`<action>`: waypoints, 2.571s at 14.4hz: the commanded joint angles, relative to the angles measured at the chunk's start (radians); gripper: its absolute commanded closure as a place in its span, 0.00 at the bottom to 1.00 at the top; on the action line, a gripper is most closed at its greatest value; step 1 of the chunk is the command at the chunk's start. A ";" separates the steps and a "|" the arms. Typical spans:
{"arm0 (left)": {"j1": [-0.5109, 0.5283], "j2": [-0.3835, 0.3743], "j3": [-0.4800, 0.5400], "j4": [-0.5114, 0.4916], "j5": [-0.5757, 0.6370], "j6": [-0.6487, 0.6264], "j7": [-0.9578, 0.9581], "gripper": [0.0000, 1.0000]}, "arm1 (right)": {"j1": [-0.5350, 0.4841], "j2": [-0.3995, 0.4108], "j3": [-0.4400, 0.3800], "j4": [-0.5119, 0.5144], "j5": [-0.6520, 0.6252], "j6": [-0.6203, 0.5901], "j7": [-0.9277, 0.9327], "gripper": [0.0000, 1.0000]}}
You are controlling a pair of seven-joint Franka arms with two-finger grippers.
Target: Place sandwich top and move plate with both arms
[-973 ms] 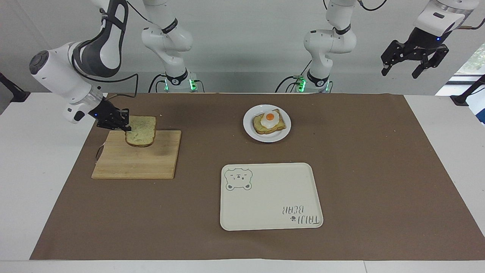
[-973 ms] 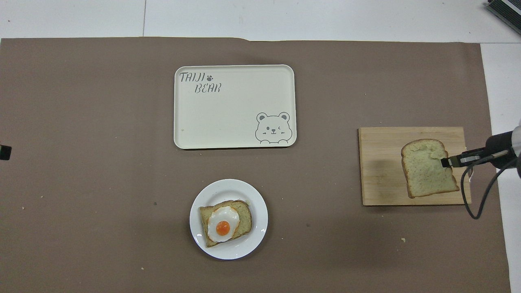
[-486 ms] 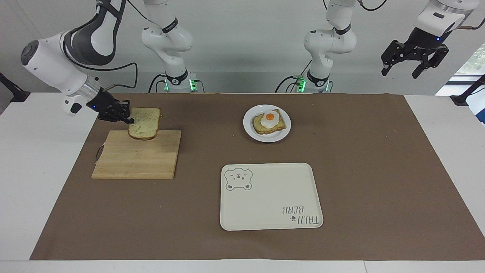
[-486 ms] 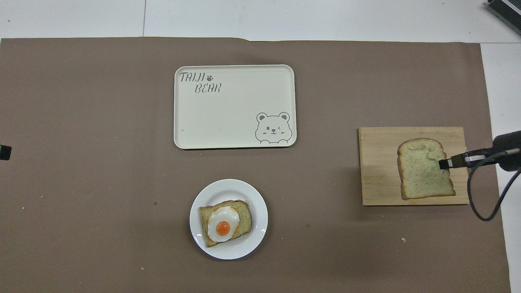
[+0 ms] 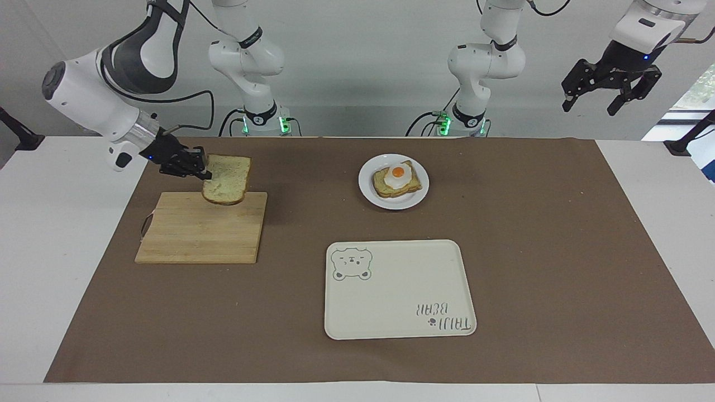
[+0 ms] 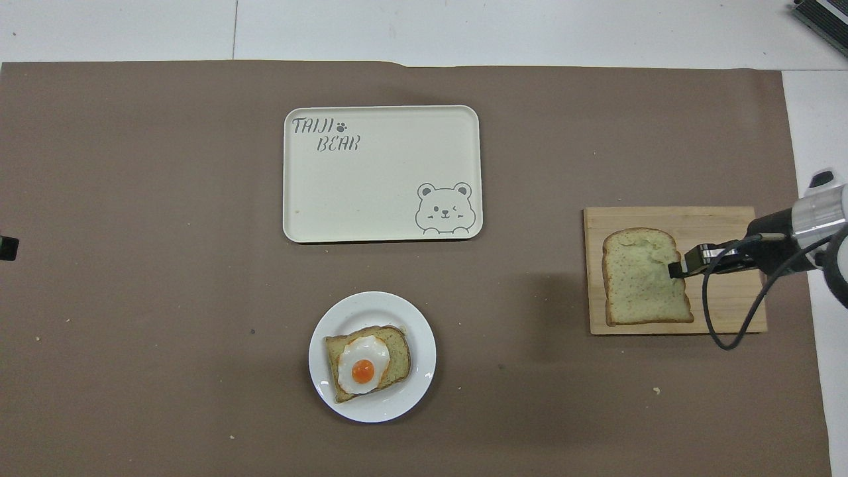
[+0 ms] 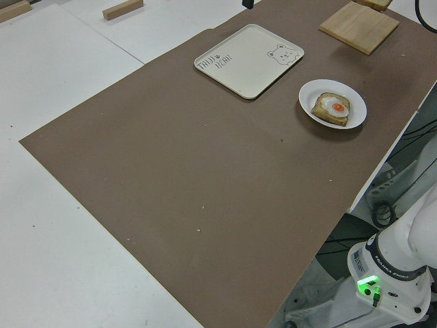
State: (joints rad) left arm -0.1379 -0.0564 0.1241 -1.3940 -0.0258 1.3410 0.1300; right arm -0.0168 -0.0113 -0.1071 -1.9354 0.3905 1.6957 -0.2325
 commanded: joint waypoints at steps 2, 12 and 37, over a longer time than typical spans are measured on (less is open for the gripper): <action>-0.008 -0.017 0.009 -0.013 -0.008 -0.008 0.008 0.00 | 0.060 -0.018 -0.002 -0.023 0.069 0.035 0.093 1.00; -0.008 -0.017 0.009 -0.013 -0.008 -0.008 0.008 0.00 | 0.354 -0.006 0.000 -0.065 0.080 0.163 0.337 1.00; -0.008 -0.017 0.009 -0.013 -0.008 -0.008 0.008 0.00 | 0.833 0.243 0.000 -0.143 0.243 0.631 0.483 1.00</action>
State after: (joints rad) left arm -0.1379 -0.0564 0.1241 -1.3940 -0.0258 1.3410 0.1300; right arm 0.8181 0.2483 -0.1042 -2.0537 0.6083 2.3233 0.2680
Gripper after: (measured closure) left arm 0.000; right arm 0.925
